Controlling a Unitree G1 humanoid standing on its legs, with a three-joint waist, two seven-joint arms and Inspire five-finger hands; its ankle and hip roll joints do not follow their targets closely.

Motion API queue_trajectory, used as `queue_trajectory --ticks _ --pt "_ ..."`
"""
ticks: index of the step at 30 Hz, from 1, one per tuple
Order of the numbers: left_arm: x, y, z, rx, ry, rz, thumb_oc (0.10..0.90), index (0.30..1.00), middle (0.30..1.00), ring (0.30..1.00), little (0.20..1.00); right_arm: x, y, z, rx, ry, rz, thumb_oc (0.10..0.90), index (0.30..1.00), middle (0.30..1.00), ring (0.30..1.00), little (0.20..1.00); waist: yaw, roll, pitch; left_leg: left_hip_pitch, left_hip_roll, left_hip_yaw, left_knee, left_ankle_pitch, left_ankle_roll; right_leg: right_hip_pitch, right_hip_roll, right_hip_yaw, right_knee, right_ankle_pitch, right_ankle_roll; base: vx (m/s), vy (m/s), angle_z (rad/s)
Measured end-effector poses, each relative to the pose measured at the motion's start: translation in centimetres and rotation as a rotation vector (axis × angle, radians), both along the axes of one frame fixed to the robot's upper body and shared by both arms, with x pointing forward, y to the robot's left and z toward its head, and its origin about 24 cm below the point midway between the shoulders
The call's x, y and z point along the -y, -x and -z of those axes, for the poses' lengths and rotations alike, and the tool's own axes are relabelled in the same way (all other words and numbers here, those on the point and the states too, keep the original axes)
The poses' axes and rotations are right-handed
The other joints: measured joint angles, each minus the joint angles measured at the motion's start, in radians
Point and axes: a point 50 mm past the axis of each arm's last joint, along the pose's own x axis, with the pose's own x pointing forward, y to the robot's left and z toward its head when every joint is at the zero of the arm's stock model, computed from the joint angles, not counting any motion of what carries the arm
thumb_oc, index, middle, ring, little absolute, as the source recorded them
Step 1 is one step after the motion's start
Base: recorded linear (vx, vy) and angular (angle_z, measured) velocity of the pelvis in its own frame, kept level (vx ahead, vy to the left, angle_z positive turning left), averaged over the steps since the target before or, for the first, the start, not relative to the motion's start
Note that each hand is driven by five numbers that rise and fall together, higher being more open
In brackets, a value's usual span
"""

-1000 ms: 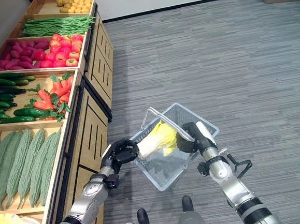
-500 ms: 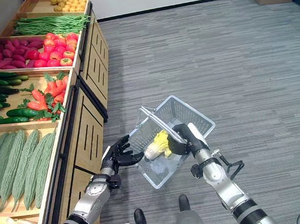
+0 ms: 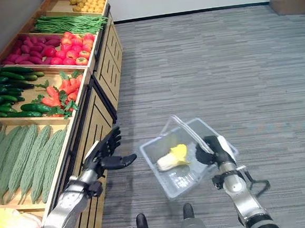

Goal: Get the vegetables into the basket

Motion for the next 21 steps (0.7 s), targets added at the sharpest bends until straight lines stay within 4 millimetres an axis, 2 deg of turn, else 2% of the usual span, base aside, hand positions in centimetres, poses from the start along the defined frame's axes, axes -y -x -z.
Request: queue_trajectory --ticks 5,8,11,14,15,17,19,21 --pt "-2.1 4.1 4.5 -0.217 -0.05 -0.078 0.9 1.0 1.0 1.0 1.0 1.8 3.4 3.6 -0.165 -0.033 0.161 0.4 0.3 0.3 0.3 0.3 0.013 0.0 -0.017 -0.004 -0.001 -0.008 0.0 0.0 0.0 0.0 -0.001 -0.009 -0.003 -0.004 0.002 -0.02 0.001 0.05" --pt "-3.6 6.3 7.1 -0.343 -0.208 -0.113 0.9 1.0 1.0 1.0 1.0 2.1 5.9 5.6 -0.237 -0.13 0.304 0.4 0.3 0.3 0.3 0.3 0.014 -0.002 -0.027 -0.01 0.0 -0.024 -0.004 0.0 -0.003 0.001 -0.001 -0.021 -0.004 -0.014 0.008 -0.02 -0.011 0.12" --pt "-4.5 8.5 9.3 -0.476 -0.354 -0.084 0.9 1.0 1.0 1.0 1.0 2.6 7.5 6.7 -0.295 -0.163 0.381 0.4 0.3 0.3 0.3 0.3 0.012 -0.004 -0.031 -0.016 0.001 -0.03 -0.004 0.002 -0.005 -0.002 -0.001 -0.028 -0.004 -0.014 0.008 -0.01 -0.015 0.06" --pt "-4.4 10.8 11.5 -0.603 -0.52 0.015 0.9 1.0 1.0 1.0 1.0 3.5 10.2 8.0 -0.401 -0.143 0.448 0.4 0.3 0.3 0.3 0.3 0.011 -0.01 -0.062 -0.021 0.001 -0.034 -0.005 0.002 -0.006 -0.005 0.0 -0.033 -0.004 -0.017 0.006 -0.02 -0.018 0.05" --pt "-4.0 11.7 12.7 -0.668 -0.639 0.117 0.9 1.0 1.0 1.0 1.0 3.7 11.8 8.8 -0.472 -0.13 0.48 0.4 0.3 0.3 0.3 0.3 0.012 -0.012 -0.075 -0.023 0.002 -0.035 -0.005 0.002 -0.006 -0.009 0.0 -0.035 -0.004 -0.017 0.005 0.0 0.0 0.0" --pt "-3.1 13.6 14.4 -0.764 -0.728 0.187 0.9 1.0 1.0 1.0 1.0 3.6 13.8 9.8 -0.606 -0.064 0.453 0.4 0.3 0.3 0.3 0.3 0.012 -0.011 -0.103 -0.026 0.003 -0.034 -0.005 0.001 -0.008 -0.011 0.001 -0.034 -0.004 -0.017 0.005 -0.02 -0.014 -0.01" --pt "-2.8 15.0 15.1 -0.847 -0.718 0.164 0.9 1.0 1.0 1.0 1.0 3.2 15.5 10.4 -0.685 -0.029 0.423 0.4 0.3 0.3 0.3 0.3 0.009 -0.019 -0.114 -0.026 0.004 -0.033 -0.003 0.001 -0.008 -0.015 0.001 -0.033 -0.004 -0.019 0.003 0.0 0.0 0.0" --pt "-2.3 15.8 15.4 -0.888 -0.711 0.145 0.9 1.0 1.0 1.0 1.0 2.9 16.1 10.7 -0.717 -0.033 0.431 0.4 0.3 0.3 0.3 0.3 0.009 -0.018 -0.119 -0.024 0.005 -0.031 -0.004 -0.006 -0.007 -0.014 0.002 -0.032 -0.004 -0.02 0.002 0.0 -0.01 -0.02"
